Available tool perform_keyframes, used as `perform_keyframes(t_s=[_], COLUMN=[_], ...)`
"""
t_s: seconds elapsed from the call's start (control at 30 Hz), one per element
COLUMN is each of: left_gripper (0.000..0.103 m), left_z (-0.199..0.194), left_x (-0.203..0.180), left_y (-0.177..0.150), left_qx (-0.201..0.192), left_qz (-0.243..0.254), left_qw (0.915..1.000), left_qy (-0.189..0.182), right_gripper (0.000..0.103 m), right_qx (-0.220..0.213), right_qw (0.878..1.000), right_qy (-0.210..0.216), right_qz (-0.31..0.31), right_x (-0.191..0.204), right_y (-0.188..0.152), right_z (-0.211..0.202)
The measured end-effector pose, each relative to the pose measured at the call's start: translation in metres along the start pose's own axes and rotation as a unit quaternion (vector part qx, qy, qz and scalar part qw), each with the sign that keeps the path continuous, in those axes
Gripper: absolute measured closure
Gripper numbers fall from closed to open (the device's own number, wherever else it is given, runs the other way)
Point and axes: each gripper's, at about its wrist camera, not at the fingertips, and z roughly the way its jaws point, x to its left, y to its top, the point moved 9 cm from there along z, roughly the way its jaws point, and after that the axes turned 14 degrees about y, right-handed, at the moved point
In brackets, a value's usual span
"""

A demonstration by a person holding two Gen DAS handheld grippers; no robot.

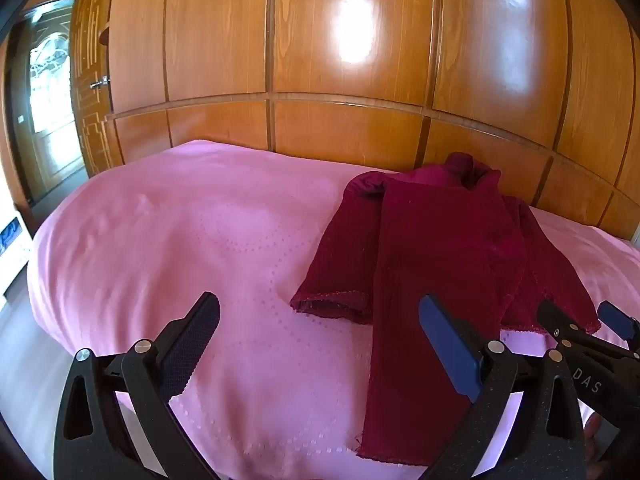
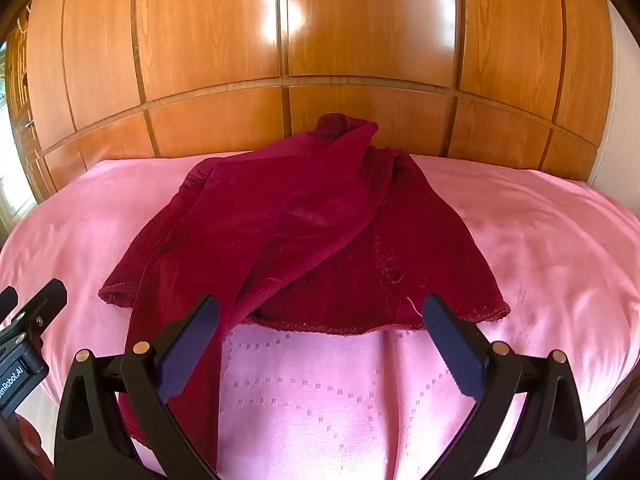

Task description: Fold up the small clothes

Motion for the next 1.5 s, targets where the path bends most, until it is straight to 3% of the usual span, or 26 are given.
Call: perform_keyframes(t_s=[1.5], left_gripper=[0.004], left_z=[-0.004], left_x=[-0.012], left_y=[-0.006], left_qx=[0.005], left_qz=[0.020], left_qw=[0.9997], left_qy=[-0.008], right_gripper=[0.002], right_qx=[-0.017], right_qw=[1.000], right_qy=[-0.023], right_qz=[0.002], right_x=[-0.013], right_y=[0.007], right_z=[-0.012])
